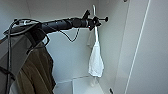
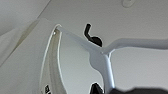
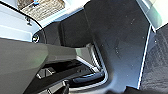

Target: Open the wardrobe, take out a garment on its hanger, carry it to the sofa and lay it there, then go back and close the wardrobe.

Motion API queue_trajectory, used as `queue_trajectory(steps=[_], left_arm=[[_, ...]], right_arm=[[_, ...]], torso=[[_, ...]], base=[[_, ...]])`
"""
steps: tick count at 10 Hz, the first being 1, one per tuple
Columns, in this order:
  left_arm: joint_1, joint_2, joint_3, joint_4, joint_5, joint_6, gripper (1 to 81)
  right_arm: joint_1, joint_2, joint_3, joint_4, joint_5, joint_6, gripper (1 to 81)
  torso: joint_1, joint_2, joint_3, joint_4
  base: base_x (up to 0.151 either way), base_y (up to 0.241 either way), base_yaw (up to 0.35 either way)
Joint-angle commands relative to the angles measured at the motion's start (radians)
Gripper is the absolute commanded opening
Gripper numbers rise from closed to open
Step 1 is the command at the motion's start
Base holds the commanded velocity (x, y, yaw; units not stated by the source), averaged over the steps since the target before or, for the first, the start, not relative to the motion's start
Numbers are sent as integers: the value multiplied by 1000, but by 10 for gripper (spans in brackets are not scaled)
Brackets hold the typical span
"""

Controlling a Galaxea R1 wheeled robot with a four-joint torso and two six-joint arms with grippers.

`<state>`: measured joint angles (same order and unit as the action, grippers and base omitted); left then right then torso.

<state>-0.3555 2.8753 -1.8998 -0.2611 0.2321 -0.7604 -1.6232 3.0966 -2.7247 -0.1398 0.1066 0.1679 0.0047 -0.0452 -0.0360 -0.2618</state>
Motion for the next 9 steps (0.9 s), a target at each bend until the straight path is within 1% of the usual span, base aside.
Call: queue_trajectory(steps=[1, 2, 3, 4, 5, 6, 8, 9], left_arm=[[-185, -83, 76, 48, -30, 13, 10], [-179, -88, 84, 49, -24, 13, 10], [-173, -83, 84, 49, -5, 13, 10], [-164, -74, 84, 52, -2, 13, 10], [-159, -57, 84, 54, 7, 13, 10], [-156, -36, 91, 52, 10, 13, 10], [-139, -23, 154, 51, -17, 13, 10], [-118, -13, 183, 51, -60, 12, 10]], right_arm=[[39, 16, 13, -4, -51, -10, 811], [41, 16, 13, -4, -51, -8, 811], [41, 15, 13, -4, -51, -8, 811], [42, 15, 13, -3, -51, -8, 811], [42, 15, 13, -3, -51, -8, 811], [44, 15, 13, -4, -51, -8, 811], [45, 15, 13, -4, -51, -8, 811], [44, 15, 13, -4, -51, -8, 811]], torso=[[0, 0, 0, 93], [0, 0, 0, 127], [0, 0, 0, 130], [0, 0, 0, 99], [0, 0, 0, 127], [0, 0, 0, 142], [0, 0, 0, 143], [0, 0, 0, 143]], base=[[0, 0, 0], [0, 0, 0], [0, 0, 0], [0, 0, 0], [0, 0, 0], [0, 0, 0], [0, 0, 0], [0, 0, 0]])
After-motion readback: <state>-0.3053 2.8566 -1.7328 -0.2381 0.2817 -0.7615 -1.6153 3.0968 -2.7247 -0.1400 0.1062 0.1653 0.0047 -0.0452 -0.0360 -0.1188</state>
